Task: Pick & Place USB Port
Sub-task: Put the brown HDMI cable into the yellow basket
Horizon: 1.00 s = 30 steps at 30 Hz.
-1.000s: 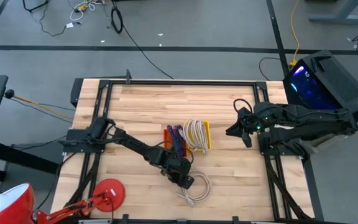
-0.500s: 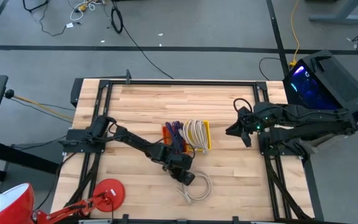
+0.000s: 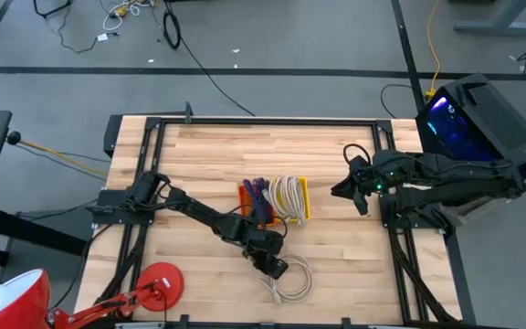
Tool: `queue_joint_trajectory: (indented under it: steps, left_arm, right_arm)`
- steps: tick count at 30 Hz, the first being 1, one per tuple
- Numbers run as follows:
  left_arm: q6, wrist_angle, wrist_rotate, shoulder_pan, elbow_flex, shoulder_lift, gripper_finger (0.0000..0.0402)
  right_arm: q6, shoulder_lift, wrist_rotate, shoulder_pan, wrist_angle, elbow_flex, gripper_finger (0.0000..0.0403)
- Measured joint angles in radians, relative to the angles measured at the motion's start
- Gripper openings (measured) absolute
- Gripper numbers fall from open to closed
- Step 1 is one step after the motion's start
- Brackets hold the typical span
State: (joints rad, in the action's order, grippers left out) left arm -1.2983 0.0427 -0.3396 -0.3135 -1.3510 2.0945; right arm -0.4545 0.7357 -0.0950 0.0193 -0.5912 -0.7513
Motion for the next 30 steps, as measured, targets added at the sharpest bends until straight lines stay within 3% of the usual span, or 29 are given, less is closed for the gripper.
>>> queue_joint_trajectory:
  steps: [3,17,22,30]
  left_arm:
    - [-0.011,-0.017,-0.054,0.003,-0.001,-0.001,0.0030]
    - [-0.096,0.013,0.003,0.014,0.000,-0.001,0.0177]
    - [-0.119,0.022,0.008,0.012,0.002,0.016,0.0187]
    - [-0.131,0.000,0.008,0.014,-0.002,0.047,0.0172]
  right_arm:
    - [0.003,0.000,-0.016,0.000,0.000,0.000,0.0073]
    - [0.023,0.000,-0.050,0.000,-0.001,0.000,0.0073]
    - [0.026,0.000,-0.054,0.000,-0.001,0.000,0.0073]
    - [0.027,0.000,-0.053,0.000,-0.002,0.000,0.0073]
